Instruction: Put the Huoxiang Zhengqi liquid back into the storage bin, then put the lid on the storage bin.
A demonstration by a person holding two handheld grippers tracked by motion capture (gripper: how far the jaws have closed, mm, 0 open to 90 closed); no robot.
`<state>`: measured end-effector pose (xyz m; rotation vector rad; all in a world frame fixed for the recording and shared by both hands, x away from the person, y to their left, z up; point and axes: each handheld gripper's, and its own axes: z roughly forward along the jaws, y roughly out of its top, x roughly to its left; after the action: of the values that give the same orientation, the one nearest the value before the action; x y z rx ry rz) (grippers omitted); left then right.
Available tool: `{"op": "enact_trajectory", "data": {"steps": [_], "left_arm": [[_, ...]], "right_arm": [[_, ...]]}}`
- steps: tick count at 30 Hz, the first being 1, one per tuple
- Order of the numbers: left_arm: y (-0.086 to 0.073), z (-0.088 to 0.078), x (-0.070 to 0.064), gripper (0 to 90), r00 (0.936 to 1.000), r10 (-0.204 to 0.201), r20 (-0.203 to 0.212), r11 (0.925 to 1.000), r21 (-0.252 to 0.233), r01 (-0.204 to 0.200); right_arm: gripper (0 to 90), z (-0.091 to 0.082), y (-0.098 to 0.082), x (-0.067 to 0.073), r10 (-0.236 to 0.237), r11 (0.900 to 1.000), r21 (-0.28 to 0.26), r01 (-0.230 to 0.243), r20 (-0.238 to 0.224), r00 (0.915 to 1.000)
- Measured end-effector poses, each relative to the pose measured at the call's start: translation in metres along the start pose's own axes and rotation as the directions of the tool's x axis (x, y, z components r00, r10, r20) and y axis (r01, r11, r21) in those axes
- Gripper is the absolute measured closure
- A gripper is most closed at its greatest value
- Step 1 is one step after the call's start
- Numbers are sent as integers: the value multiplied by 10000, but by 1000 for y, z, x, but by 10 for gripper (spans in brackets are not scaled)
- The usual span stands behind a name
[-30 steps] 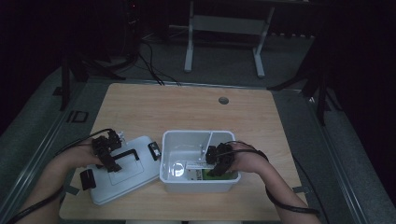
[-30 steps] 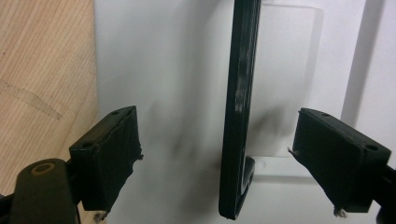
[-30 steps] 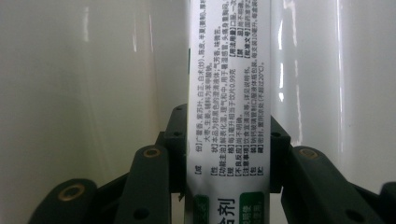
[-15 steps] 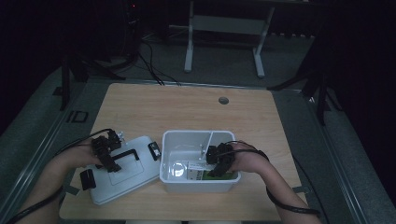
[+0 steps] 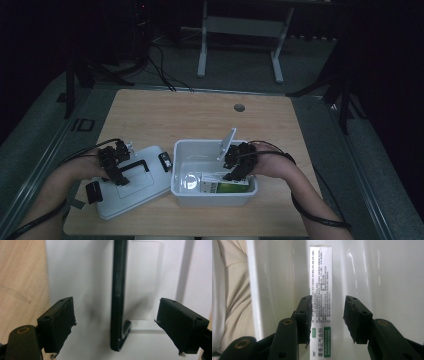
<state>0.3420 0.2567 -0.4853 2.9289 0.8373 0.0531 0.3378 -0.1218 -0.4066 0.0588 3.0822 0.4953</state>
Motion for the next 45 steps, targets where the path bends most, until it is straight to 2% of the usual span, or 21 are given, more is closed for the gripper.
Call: {"op": "enact_trajectory", "data": {"steps": [2,6,13,18,20,21,22,23,24,25,27,31,38,42,45], "left_arm": [[0,-1,0,152,10000,-68,-8,9999,-74,68],[1,-3,-2,168,10000,94,13,9999,-144,-94],[3,-4,-3,285,9997,221,-54,9992,-337,-223],[4,-3,-3,362,9994,316,-109,9990,-319,-319],[4,-4,-3,451,9990,429,-79,9981,-438,-432],[4,-4,-3,458,9990,429,-79,9981,-438,-432],[4,-5,-4,458,9989,466,-81,9978,-474,-469],[5,-5,-3,517,9988,477,-94,9976,-492,-481],[5,-5,-3,545,9988,477,-94,9976,-492,-481],[5,-6,-4,589,9989,474,-61,9974,-532,-476],[6,-7,-3,642,9988,482,89,9974,-542,-476],[6,-8,-3,707,9989,446,148,9975,-546,-438],[6,-4,-2,793,9987,395,309,9985,-403,-382],[7,1,-1,794,9984,428,369,9985,-343,-415],[7,2,0,818,9980,375,515,9987,-368,-356]], "right_arm": [[577,-7,-1,0,32,9999,-114,-31,85,10000],[569,-21,-7,0,148,9990,-433,-136,266,9995],[488,-39,-27,-4,669,9930,-1022,-597,686,9954],[403,-48,-46,-6,1204,9861,-1266,-1075,986,9878],[360,-51,-55,-7,1360,9845,-1259,-1219,1101,9846],[360,-51,-55,-7,1360,9845,-1259,-1219,1101,9846],[347,-52,-61,-9,1585,9805,-1359,-1416,1225,9797],[317,-55,-68,-10,1789,9765,-1435,-1606,1256,9758],[317,-55,-68,-10,1789,9765,-1435,-1606,1256,9758],[259,-56,-80,-13,2141,9686,-1575,-1923,1357,9673],[201,-54,-88,-15,2340,9630,-1686,-2101,1370,9625],[168,-49,-105,-19,2680,9553,-1695,-2423,1498,9517],[145,-39,-130,-23,2966,9479,-1622,-2741,1363,9452],[146,-29,-142,-24,3079,9483,-1256,-2915,1403,9410],[146,-19,-151,-24,3240,9433,-1197,-3095,1315,9369]]}}
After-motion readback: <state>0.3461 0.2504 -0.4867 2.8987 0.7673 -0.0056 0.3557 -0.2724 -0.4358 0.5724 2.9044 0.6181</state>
